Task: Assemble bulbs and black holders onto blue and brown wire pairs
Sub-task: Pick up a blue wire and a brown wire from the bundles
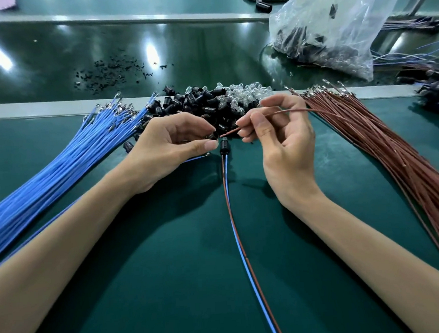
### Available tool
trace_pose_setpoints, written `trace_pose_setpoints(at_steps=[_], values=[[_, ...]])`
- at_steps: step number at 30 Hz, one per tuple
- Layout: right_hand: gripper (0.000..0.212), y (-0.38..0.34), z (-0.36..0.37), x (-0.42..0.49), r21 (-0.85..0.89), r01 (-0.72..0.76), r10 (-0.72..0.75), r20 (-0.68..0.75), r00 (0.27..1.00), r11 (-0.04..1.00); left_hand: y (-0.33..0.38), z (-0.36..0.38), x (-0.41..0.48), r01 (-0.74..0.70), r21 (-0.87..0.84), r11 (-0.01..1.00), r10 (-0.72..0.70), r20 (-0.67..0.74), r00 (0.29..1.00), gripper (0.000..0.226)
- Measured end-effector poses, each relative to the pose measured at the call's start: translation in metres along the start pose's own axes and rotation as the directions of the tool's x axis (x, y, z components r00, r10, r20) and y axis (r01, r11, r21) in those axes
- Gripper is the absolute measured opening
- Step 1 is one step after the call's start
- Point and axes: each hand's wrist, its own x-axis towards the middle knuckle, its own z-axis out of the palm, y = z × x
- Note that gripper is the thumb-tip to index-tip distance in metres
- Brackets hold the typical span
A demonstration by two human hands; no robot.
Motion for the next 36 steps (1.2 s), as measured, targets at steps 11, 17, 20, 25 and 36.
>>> trace_pose_setpoints(at_steps=[11, 17, 20, 25, 36], values=[[0.02, 0.001, -0.001, 0.0, -0.046, -0.078, 0.081, 0.068, 0.994, 0.996, 0.001, 0.003, -0.003, -0.005, -0.003, 1.0, 0.005, -0.002, 1.0, 0.017], [0.018, 0.003, -0.002, 0.0, -0.035, -0.126, 0.13, 0.146, 0.981, 0.991, 0.003, 0.007, -0.005, -0.008, -0.001, 1.0, 0.008, 0.012, 1.0, 0.016], [0.017, 0.007, -0.005, 0.001, -0.097, -0.142, 0.154, 0.119, 0.981, 0.985, 0.004, 0.007, -0.005, -0.035, 0.039, 0.999, 0.034, 0.02, 0.999, 0.017], [0.021, 0.008, -0.006, 0.003, -0.118, -0.131, 0.143, 0.093, 0.985, 0.984, 0.004, 0.008, -0.006, -0.069, 0.062, 0.996, 0.068, 0.022, 0.997, 0.028], [0.005, 0.005, -0.006, 0.005, 0.218, -0.254, 0.245, 0.067, 0.967, 0.942, -0.002, 0.012, -0.004, -0.13, 0.241, 0.962, 0.167, -0.138, 0.976, 0.015]])
